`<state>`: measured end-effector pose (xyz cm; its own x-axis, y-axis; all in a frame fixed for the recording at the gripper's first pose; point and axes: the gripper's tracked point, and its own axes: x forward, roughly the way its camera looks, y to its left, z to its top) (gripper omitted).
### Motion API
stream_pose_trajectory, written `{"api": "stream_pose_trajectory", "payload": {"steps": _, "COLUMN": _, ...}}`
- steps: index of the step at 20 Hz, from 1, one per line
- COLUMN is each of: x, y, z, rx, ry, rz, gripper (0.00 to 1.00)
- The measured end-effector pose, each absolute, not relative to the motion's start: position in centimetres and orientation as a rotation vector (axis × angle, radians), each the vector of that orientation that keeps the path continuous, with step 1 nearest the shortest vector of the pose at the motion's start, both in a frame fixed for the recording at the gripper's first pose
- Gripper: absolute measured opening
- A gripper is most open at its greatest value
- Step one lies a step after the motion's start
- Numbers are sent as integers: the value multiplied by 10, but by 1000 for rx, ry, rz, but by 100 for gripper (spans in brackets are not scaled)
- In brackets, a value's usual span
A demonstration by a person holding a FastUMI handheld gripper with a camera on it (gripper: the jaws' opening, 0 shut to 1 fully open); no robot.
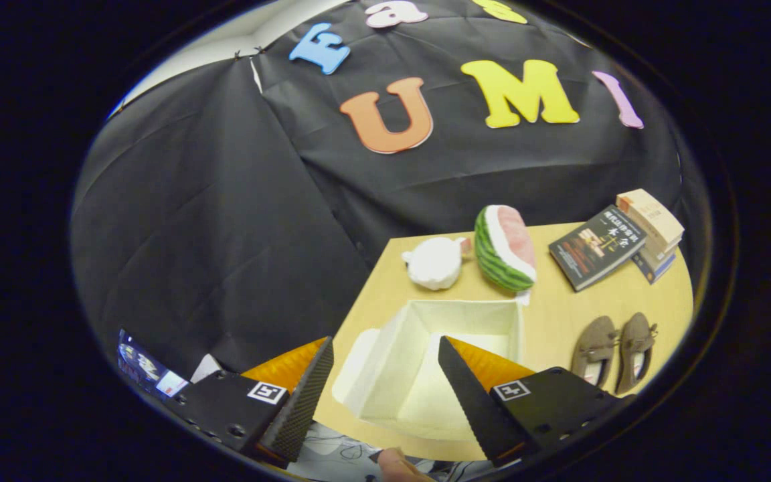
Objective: Open the storage box then place both shoes into the box .Put the left shoe in first, then the right shoe, with the right side of both shoes facing outward in a uniform manner.
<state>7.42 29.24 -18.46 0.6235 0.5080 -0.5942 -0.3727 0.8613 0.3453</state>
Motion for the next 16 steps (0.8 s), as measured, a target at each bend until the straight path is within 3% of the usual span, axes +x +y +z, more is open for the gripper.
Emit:
{"api": "stream_pose_trajectory", "payload": {"steps": 8, "x": 93, "y": 121, "z": -238, "rx": 133, "ry": 813, "rz": 366, "gripper": 96}}
{"api": "stream_pose_trajectory", "payload": {"steps": 16, "x": 102, "y": 29, "z": -342, "rx": 15, "ry": 1008, "rz": 242, "gripper": 96}}
